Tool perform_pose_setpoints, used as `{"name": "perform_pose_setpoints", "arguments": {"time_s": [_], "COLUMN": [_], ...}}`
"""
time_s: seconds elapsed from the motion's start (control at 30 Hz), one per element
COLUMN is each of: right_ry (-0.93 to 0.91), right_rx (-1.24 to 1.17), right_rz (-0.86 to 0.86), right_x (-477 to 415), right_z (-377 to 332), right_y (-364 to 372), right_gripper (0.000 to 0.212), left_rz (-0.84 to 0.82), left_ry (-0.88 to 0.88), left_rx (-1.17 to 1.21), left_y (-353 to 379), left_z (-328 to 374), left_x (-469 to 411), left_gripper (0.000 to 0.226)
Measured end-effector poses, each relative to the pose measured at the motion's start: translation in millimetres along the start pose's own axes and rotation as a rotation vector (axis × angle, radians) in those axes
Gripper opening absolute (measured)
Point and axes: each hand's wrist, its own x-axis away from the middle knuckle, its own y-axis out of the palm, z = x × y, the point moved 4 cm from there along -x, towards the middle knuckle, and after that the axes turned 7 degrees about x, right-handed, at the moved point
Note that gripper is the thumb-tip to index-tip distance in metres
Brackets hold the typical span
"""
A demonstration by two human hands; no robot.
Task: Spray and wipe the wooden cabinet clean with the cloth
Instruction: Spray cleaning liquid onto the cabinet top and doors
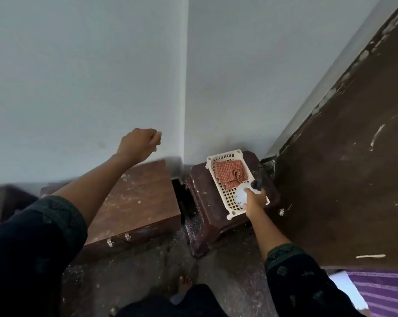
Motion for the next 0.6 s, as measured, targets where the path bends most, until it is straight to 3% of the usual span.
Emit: {"name": "perform_pose_setpoints", "arguments": {"time_s": [0.2, 0.37, 0.6], "right_ry": [0.005, -0.127, -0.442], "right_rx": [0.007, 0.158, 0.278], "right_rz": [0.027, 0.048, 0.032], "right_x": [-23, -37, 13], "right_z": [1, -15, -64], "right_y": [5, -1, 4], "right_gripper": [0.053, 0.031, 0.034], "left_rz": [-0.008, -0.009, 0.014], "left_ry": [-0.059, -0.068, -0.049], "left_rx": [-0.054, -0.071, -0.077], "left_y": [4, 1, -9], "left_z": [-8, -21, -30], "left_x": [-3, 2, 13], "left_gripper": [0.048, 0.049, 0.045]}}
